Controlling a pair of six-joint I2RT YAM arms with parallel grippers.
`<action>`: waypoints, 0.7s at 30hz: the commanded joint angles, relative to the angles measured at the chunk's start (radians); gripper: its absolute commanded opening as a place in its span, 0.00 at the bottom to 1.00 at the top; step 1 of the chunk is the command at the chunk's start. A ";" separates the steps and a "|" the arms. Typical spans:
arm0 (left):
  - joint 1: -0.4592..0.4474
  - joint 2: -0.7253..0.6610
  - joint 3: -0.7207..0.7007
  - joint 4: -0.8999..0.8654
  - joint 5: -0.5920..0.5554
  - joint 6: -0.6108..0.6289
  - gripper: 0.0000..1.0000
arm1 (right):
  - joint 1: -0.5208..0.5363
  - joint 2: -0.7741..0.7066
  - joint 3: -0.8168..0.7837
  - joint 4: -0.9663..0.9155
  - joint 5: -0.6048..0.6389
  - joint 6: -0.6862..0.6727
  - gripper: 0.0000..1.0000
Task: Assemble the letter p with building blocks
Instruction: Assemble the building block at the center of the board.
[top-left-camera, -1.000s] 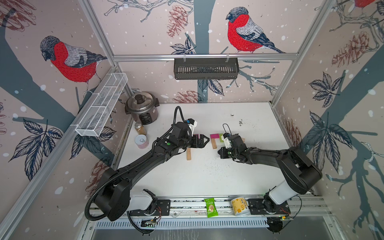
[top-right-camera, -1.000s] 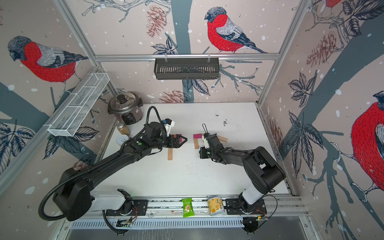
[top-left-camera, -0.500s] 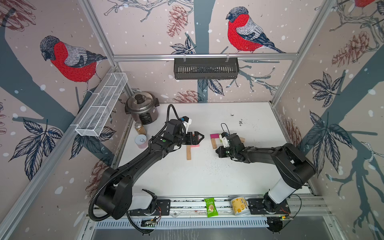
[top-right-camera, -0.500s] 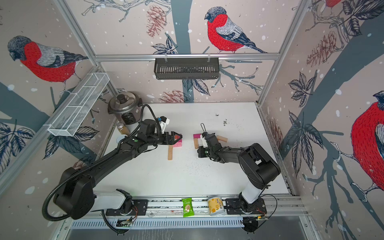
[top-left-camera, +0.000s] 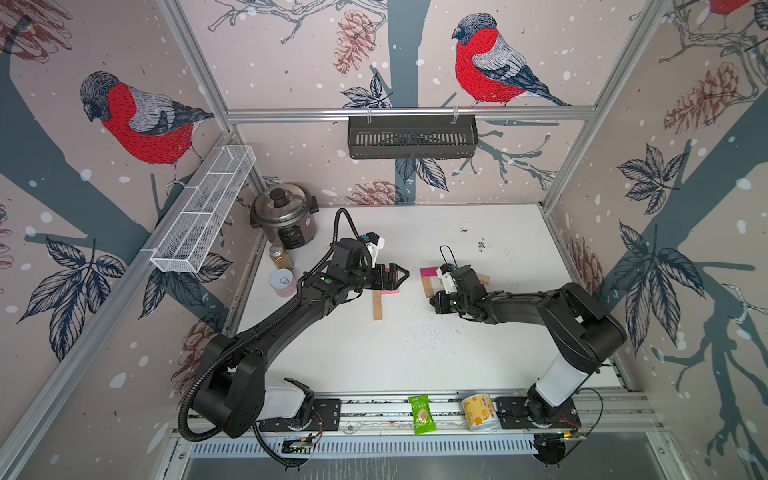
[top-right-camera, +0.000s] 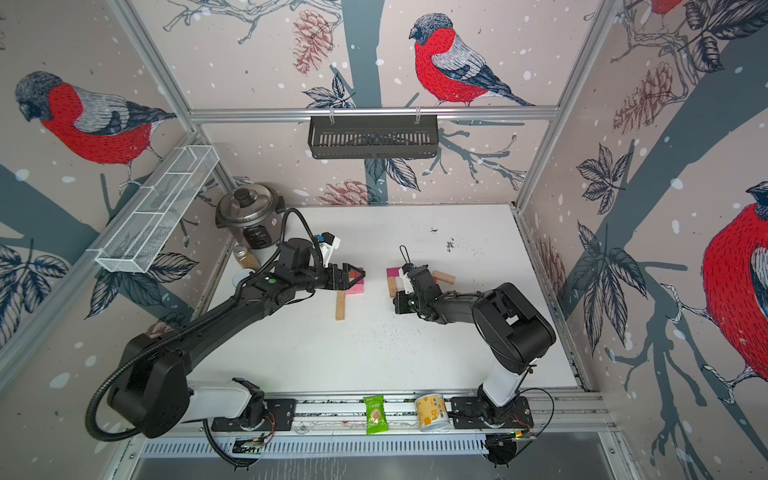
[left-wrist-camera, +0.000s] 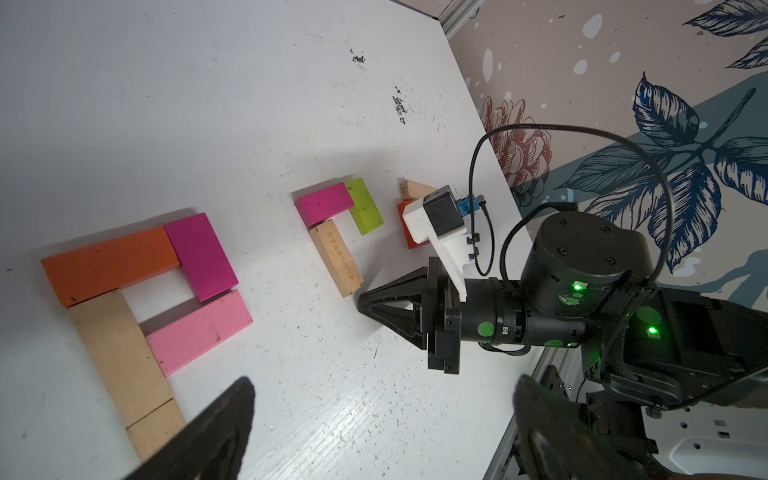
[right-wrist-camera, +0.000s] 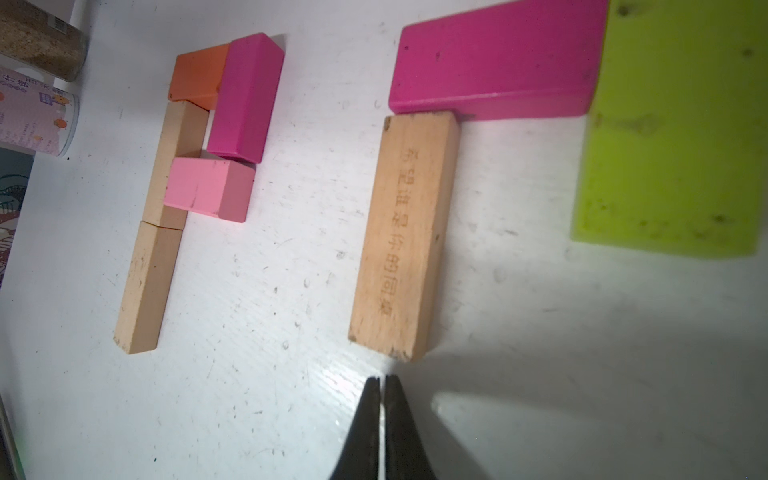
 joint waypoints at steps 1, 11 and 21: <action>0.002 -0.002 0.007 0.017 0.016 0.011 0.96 | 0.002 0.008 0.005 -0.007 0.005 0.004 0.10; 0.002 -0.009 0.008 0.014 0.020 0.012 0.96 | 0.005 0.025 0.014 -0.011 0.000 0.004 0.10; 0.002 -0.013 0.007 0.014 0.019 0.012 0.96 | 0.006 0.036 0.022 -0.016 0.002 0.002 0.12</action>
